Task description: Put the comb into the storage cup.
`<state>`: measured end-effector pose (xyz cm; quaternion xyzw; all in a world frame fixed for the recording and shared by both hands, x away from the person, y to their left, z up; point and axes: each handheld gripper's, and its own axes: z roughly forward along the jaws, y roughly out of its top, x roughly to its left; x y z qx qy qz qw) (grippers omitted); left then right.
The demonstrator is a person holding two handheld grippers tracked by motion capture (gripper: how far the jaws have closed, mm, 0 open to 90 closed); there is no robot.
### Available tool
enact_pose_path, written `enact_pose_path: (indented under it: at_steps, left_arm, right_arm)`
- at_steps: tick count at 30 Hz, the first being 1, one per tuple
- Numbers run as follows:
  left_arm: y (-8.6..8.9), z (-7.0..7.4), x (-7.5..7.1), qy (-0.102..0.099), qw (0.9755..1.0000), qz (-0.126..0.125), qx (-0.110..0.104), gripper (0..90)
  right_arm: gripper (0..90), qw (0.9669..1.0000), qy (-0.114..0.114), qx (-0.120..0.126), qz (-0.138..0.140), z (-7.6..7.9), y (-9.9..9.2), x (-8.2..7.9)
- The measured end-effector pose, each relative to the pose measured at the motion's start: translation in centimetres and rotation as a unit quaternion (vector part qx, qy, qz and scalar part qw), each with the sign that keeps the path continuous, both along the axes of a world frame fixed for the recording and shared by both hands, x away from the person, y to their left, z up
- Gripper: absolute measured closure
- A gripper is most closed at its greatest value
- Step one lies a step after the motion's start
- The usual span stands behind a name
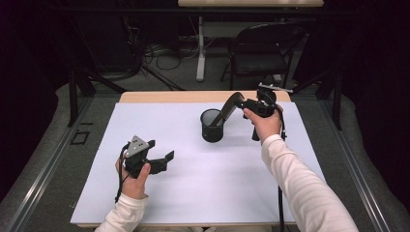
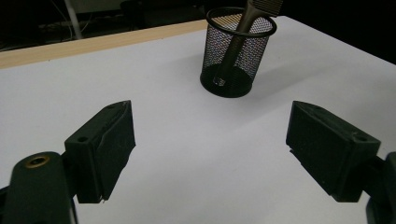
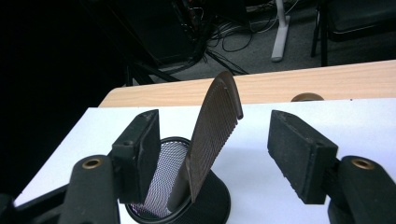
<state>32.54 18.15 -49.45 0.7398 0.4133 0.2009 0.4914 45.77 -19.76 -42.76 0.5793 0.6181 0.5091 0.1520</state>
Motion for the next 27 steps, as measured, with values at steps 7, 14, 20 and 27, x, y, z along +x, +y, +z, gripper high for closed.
enact_pose_path:
  at_steps: [7, 14, 20, 27]
  left_arm:
    - [0.0, 0.0, 0.0, 0.000, 1.0000, -0.001, 0.002, 15.8]
    - [0.0, 0.0, 0.0, 0.001, 1.0000, -0.002, 0.002, 15.8]
    - [-0.1, -0.1, 0.0, 0.003, 1.0000, -0.004, 0.004, 15.8]
    - [-0.1, -0.1, 0.0, 0.004, 1.0000, -0.005, 0.002, 15.8]
  right_arm:
    - [33.9, 0.9999, -0.005, -0.011, 0.008, 0.1, 0.3, -0.2]
    - [28.5, 0.9978, -0.021, -0.061, 0.012, 0.3, 0.5, -0.6]
    - [24.7, 0.9953, -0.041, -0.084, 0.025, 0.8, 0.6, -1.6]
    - [16.5, 0.9926, -0.048, -0.106, 0.035, 1.2, 0.7, -2.6]
